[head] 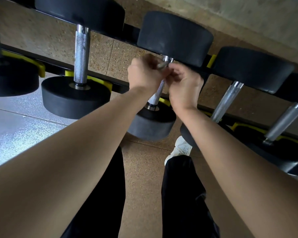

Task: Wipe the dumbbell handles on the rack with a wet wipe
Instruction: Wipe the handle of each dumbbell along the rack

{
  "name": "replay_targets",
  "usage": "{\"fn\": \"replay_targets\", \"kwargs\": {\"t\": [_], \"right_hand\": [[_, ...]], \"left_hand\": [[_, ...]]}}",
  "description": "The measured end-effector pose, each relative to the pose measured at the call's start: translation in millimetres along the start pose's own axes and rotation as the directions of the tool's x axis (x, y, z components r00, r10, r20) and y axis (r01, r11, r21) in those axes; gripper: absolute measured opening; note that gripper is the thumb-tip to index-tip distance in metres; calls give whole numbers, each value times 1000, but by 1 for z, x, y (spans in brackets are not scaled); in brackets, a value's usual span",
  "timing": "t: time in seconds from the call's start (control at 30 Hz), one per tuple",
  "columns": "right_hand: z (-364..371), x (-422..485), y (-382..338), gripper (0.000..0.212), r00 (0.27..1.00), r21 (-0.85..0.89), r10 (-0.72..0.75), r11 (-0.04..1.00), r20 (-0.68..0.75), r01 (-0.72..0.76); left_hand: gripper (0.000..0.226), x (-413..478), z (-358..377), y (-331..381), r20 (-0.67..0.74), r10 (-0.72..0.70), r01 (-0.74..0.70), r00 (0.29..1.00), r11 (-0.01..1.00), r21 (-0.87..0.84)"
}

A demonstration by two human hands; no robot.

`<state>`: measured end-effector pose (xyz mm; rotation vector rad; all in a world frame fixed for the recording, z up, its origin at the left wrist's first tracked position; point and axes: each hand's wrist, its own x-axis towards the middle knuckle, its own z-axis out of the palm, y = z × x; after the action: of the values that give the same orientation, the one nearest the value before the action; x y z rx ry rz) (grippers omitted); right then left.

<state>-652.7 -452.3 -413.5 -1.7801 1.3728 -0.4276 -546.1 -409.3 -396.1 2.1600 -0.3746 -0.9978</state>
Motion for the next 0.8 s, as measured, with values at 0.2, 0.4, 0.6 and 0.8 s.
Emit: {"fn": "replay_targets", "kwargs": {"t": [0.2, 0.4, 0.6, 0.8], "right_hand": [[-5, -14, 6, 18, 1000, -129, 24, 991, -19, -26], [-6, -47, 14, 19, 946, -75, 288, 957, 146, -280], [-3, -31, 0, 11, 847, 418, 508, 743, 158, -523], [-1, 1, -16, 20, 841, 582, 541, 681, 10, -445]], "left_hand": [[18, -8, -8, -24, 104, 129, -130, 986, 991, 1], [16, -26, -9, -44, 57, 65, -75, 996, 977, 198], [25, -18, -9, -36, 119, 121, -141, 985, 975, 174], [34, -2, -17, -27, 163, 104, -114, 981, 992, 51]]}}
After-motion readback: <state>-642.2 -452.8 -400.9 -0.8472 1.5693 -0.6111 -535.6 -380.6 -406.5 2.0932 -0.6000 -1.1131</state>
